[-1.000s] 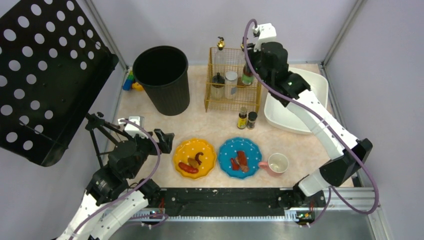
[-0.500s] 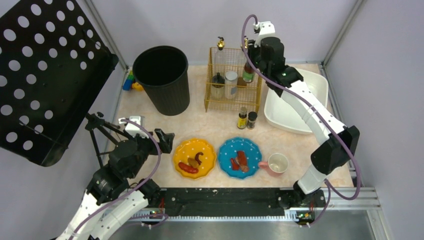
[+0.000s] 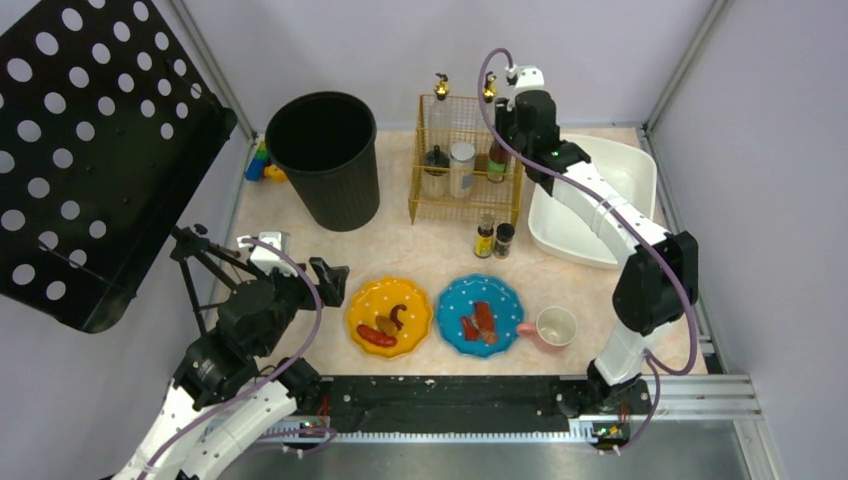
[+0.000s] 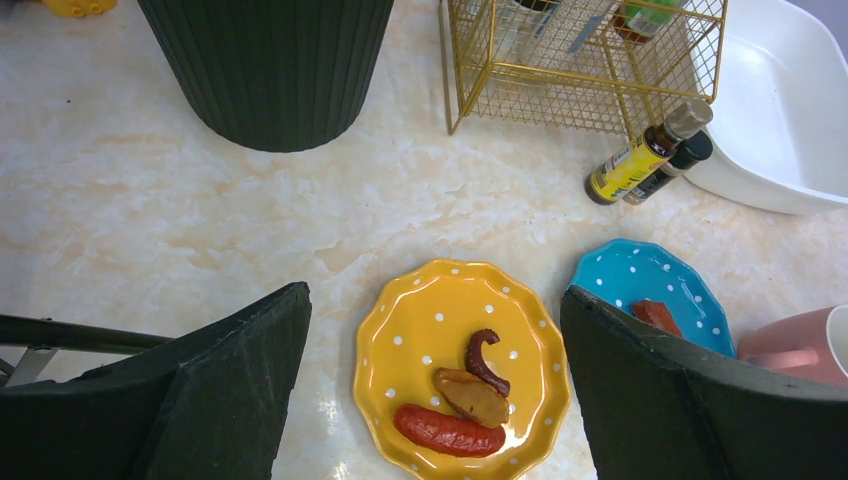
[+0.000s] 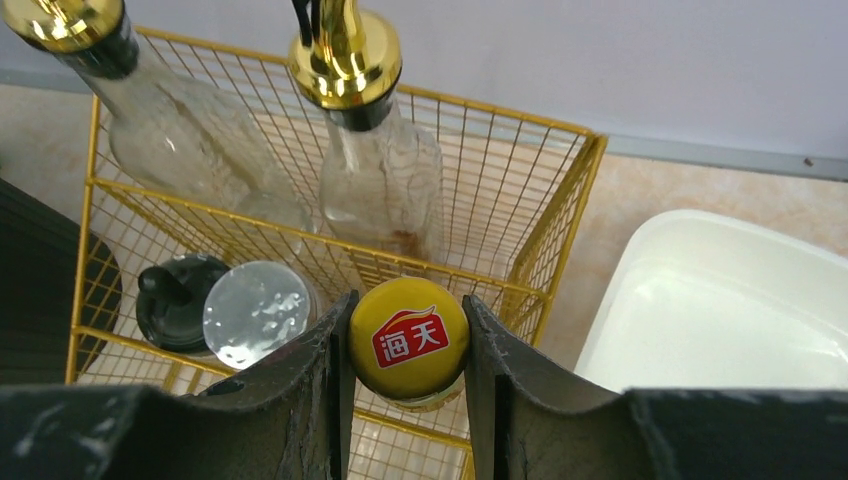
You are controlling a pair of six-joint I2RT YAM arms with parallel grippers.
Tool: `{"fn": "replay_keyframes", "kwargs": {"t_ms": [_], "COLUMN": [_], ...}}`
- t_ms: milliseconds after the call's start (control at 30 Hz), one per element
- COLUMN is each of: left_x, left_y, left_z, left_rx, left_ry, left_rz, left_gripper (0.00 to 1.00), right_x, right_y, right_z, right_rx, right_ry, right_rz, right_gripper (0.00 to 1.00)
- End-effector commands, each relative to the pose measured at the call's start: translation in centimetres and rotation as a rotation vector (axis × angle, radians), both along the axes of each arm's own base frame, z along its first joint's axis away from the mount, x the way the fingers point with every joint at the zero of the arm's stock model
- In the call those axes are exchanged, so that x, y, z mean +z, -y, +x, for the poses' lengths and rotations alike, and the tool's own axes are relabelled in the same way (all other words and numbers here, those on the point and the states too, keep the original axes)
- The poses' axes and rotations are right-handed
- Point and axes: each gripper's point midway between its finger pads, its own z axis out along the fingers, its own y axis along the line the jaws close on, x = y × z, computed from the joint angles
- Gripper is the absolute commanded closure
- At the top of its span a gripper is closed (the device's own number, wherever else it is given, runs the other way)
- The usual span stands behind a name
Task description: Clear the kitchen counter
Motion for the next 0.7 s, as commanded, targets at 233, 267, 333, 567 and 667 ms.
{"fn": "replay_keyframes", "kwargs": {"t_ms": [233,267,333,567,667], "left_x": [0.4,0.4,0.4,0.4,0.4], "left_y": [0.0,0.0,0.0,0.0,0.0], "left_z": [0.2,0.2,0.1,0.2,0.2], "left_rx": [0.005,0.004,0.004,0.005,0.004], "left_ry": [0.013,0.013,0.013,0.013,0.013], "left_rz": [-0.01,-0.01,-0.01,-0.009,-0.01], "left_gripper": [0.01,0.01,0.01,0.01,0.01], "right_x": [0.4,0.0,-0.7,-2.8,-3.4], "right_y": [-1.3,-1.3,-1.3,-1.6,-1.8], "right_z": [1.9,2.0,2.1,2.2,2.0], "right_rx": [0.004,0.003,-0.001,0.005,0.013], "right_ry": [0.111,0.102,0.087,0.042,0.025], "right_rz": [0.133,0.132,0.128,0.124,0.123], "right_gripper": [1.0,1.0,1.0,0.79,0.69]}}
